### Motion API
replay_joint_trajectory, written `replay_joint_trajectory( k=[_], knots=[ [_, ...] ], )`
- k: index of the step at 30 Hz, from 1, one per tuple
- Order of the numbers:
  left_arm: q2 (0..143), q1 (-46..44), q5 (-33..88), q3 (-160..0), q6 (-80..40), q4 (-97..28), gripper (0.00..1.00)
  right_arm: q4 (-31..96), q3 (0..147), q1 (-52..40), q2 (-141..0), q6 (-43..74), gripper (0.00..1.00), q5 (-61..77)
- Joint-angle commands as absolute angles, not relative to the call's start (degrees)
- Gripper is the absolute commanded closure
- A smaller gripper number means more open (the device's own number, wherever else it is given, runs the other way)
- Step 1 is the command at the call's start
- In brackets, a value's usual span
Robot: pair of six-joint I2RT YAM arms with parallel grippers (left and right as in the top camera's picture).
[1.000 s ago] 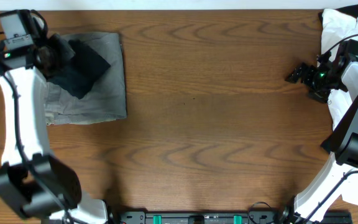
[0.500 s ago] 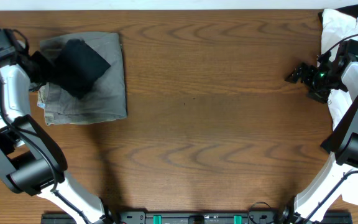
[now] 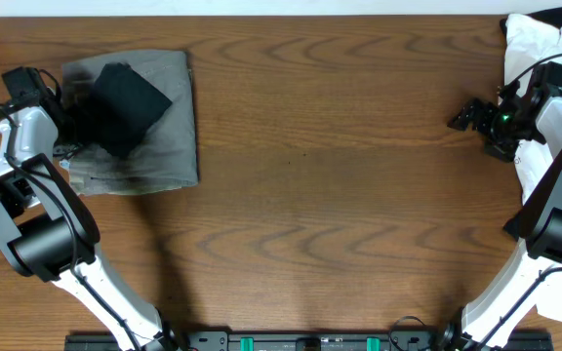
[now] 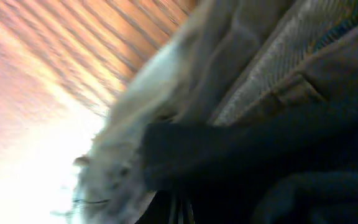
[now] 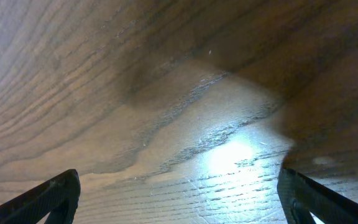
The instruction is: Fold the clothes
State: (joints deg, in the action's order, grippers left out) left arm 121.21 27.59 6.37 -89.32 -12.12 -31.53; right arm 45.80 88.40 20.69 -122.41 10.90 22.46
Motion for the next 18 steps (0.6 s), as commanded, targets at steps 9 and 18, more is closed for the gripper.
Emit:
replay_joint_trajectory(
  k=[9, 18],
  knots=[
    [102.3, 27.3, 15.0, -90.1, -11.3, -34.7, 0.89, 45.9, 89.1, 20.8, -122.5, 10.7, 0.01, 22.5],
    [111.3, 28.0, 30.0, -89.9, -8.6, -35.0, 0.92, 45.9, 89.1, 20.8, -122.5, 10.7, 0.01, 22.5]
  ],
)
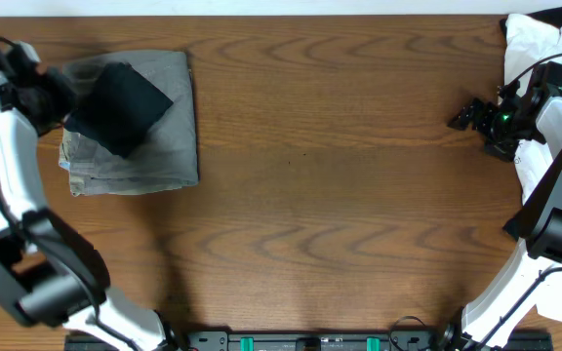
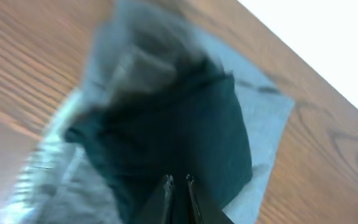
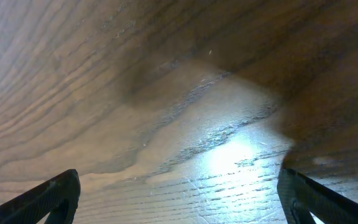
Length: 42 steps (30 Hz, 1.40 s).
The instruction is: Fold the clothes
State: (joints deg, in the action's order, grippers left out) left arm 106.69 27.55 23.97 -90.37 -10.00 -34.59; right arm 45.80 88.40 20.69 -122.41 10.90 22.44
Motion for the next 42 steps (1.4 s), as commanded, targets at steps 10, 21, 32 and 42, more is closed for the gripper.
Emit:
replay_joint_trajectory(
  k=[10, 21, 32, 42],
  knots=[
    [122.0, 31.4, 24.5, -89.9, -8.3, -31.1, 0.94, 45.9, 89.1, 20.8, -122.5, 10.7, 0.01, 22.5],
    [120.7, 31.7, 30.7, -89.9, -7.5, -27.2, 0.94, 45.9, 89.1, 20.8, -122.5, 10.7, 0.01, 22.5],
    [113.1, 31.7, 47.6, -89.9, -8.4, -34.0, 0.94, 45.9, 89.1, 20.8, -122.5, 10.7, 0.01, 22.5],
    [117.4, 30.4, 47.4, -83.5, -4.1, -36.0, 0.94, 45.9, 89.1, 20.8, -122.5, 10.7, 0.02, 22.5]
  ],
)
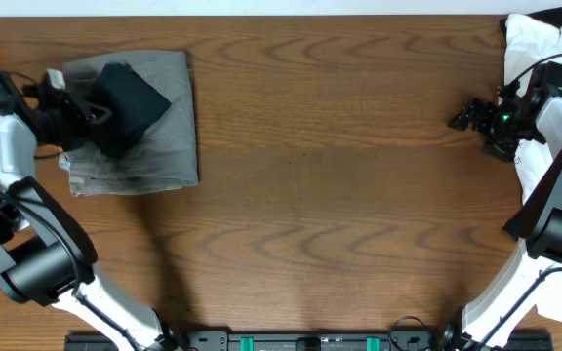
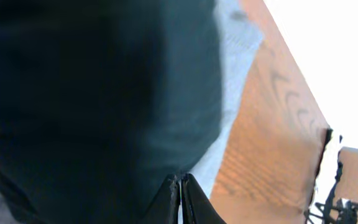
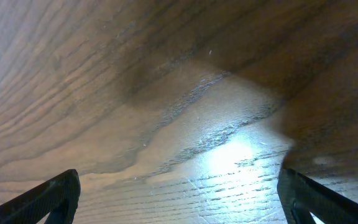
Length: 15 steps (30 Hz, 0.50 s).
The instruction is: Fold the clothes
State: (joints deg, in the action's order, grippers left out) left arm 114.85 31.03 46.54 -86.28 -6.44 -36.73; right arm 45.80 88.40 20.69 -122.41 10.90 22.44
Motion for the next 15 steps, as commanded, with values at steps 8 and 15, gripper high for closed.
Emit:
replay_joint_trajectory(
  k=[8, 15],
  knots=[
    [119.9, 30.6, 47.3, -74.1, -2.3, -31.0, 0.94, 45.9, 89.1, 20.8, -122.5, 10.7, 0.01, 22.5],
    [119.7, 30.6, 48.4, -70.0, -2.2, -24.5, 0.94, 45.9, 89.1, 20.8, -122.5, 10.7, 0.01, 22.5]
  ],
)
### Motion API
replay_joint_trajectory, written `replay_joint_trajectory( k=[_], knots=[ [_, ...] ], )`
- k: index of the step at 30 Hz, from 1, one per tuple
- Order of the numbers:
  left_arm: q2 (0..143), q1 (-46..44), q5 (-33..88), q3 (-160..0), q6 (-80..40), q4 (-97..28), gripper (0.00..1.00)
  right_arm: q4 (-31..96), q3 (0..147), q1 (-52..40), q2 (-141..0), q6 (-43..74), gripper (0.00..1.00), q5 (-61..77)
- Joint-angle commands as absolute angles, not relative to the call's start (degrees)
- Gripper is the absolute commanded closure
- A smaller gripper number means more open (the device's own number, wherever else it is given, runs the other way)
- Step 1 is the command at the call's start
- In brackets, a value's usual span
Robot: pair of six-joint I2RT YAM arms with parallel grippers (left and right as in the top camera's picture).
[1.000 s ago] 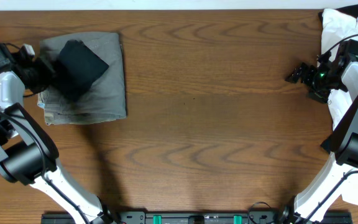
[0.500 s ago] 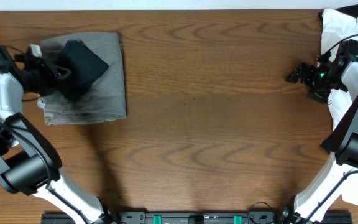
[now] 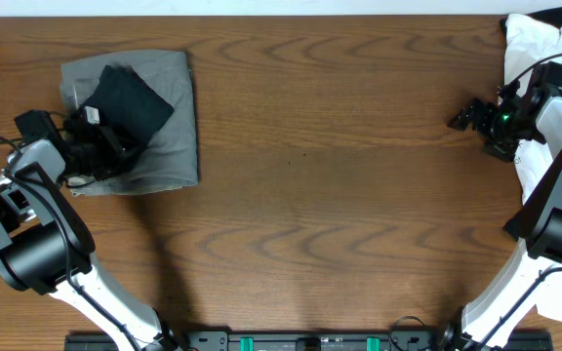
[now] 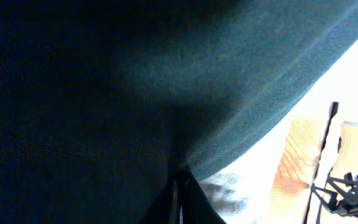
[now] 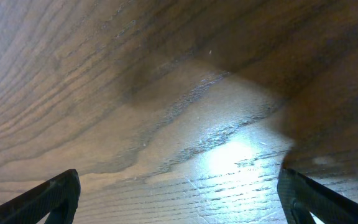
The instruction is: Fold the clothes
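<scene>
A folded grey garment lies at the table's far left, with a smaller folded dark garment on top of it. My left gripper is shut and lies low against the lower-left edge of the dark garment. In the left wrist view the dark cloth fills nearly the whole frame, and the shut fingertips press into it. My right gripper stands open over bare wood at the far right. Its fingers show only at the frame's lower corners.
A heap of white clothes sits at the back right corner and runs down the right edge behind the right arm. The brown wooden table stretches between the two arms.
My left gripper has moved from the dark garment's left side down to its lower-left edge, still shut. The grey garment's left side looks a little flatter. The right arm has not moved.
The left gripper was first low at the stack's left edge. Then it was higher and further left, shut, looking down on the stack. Then it was back at the dark garment's left side, and now it is at the lower-left edge. The right gripper stayed open and still.
</scene>
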State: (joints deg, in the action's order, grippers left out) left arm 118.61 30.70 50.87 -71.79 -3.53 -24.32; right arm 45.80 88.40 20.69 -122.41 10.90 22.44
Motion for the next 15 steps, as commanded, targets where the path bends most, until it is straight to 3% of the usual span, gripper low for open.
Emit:
replay_joint_trajectory(
  k=[1, 7, 15],
  knots=[
    [119.4, 30.6, 50.2, -70.5, -2.2, -24.2, 0.94, 45.9, 89.1, 20.8, -122.5, 10.7, 0.01, 22.5],
    [114.6, 30.6, 64.3, -75.4, -6.9, -18.0, 0.94, 45.9, 89.1, 20.8, -122.5, 10.7, 0.01, 22.5],
    [110.4, 30.0, 61.0, -76.1, -24.1, 5.1, 0.94, 45.9, 89.1, 20.8, -122.5, 10.7, 0.01, 22.5]
  ],
)
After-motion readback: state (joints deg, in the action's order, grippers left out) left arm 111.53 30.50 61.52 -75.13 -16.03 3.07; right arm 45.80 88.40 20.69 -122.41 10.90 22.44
